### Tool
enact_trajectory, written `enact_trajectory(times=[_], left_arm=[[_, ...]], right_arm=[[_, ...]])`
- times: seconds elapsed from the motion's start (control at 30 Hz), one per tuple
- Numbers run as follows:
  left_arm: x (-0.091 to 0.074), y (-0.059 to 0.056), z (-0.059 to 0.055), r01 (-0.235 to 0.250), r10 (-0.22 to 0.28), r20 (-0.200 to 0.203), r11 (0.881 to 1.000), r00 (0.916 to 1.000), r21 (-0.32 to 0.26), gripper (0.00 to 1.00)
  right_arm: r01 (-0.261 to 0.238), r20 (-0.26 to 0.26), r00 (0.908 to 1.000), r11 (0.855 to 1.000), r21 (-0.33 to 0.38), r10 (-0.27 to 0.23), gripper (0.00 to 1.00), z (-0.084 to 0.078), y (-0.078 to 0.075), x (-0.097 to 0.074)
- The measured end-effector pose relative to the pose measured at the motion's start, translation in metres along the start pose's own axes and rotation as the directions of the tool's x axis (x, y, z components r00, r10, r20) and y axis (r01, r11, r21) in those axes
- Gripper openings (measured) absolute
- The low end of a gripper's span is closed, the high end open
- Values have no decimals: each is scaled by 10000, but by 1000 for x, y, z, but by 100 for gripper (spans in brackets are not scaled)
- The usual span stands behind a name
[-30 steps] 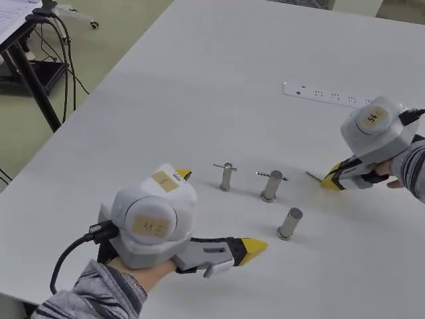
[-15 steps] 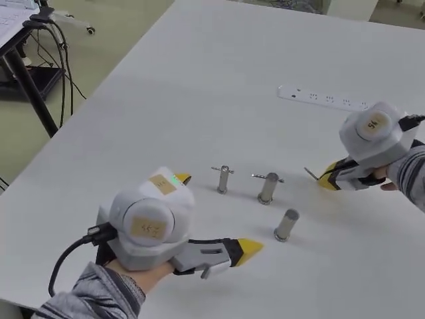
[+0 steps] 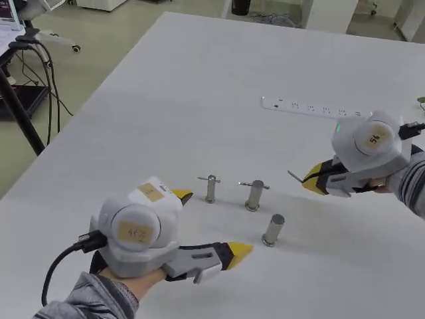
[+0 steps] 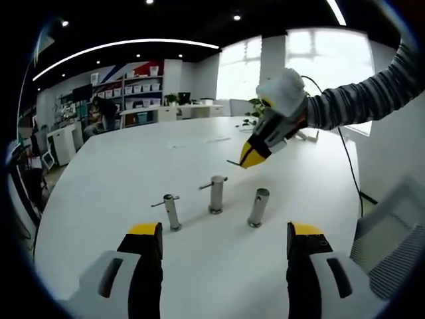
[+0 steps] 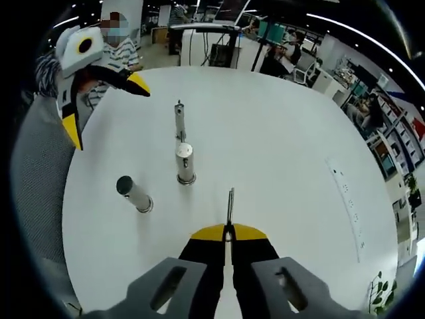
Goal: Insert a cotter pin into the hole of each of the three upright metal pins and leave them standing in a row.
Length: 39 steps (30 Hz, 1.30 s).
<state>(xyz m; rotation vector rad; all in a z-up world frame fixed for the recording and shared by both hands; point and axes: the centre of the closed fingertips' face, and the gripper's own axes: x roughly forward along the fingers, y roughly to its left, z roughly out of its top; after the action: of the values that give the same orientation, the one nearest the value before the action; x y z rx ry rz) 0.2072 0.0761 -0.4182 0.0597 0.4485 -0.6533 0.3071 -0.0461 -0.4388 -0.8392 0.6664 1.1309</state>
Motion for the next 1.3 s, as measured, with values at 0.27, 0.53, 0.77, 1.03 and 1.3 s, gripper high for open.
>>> enact_trajectory(times=[0.27,0.53,0.77,1.03,1.3], left_arm=[[2,-6,9,478,-488,-191,9978,9986,-462,63],[4,-14,25,942,-929,162,9878,9955,-1241,52],[8,-25,34,1363,-1284,494,9656,9905,-2213,42],[10,-33,34,1667,-1575,551,9400,9860,-2976,29],[9,-43,37,2051,-1914,738,9210,9787,-3311,18]], right_arm=[[-286,-227,9994,9757,-2173,243,0,9,29,-11],[-375,70,9991,9574,-2864,412,0,20,53,-21],[-386,461,9973,9397,-3398,576,0,30,73,-28],[-336,1053,9913,9262,-3754,786,0,49,93,-31],[-202,1574,9833,9148,-4033,911,0,70,106,-36]])
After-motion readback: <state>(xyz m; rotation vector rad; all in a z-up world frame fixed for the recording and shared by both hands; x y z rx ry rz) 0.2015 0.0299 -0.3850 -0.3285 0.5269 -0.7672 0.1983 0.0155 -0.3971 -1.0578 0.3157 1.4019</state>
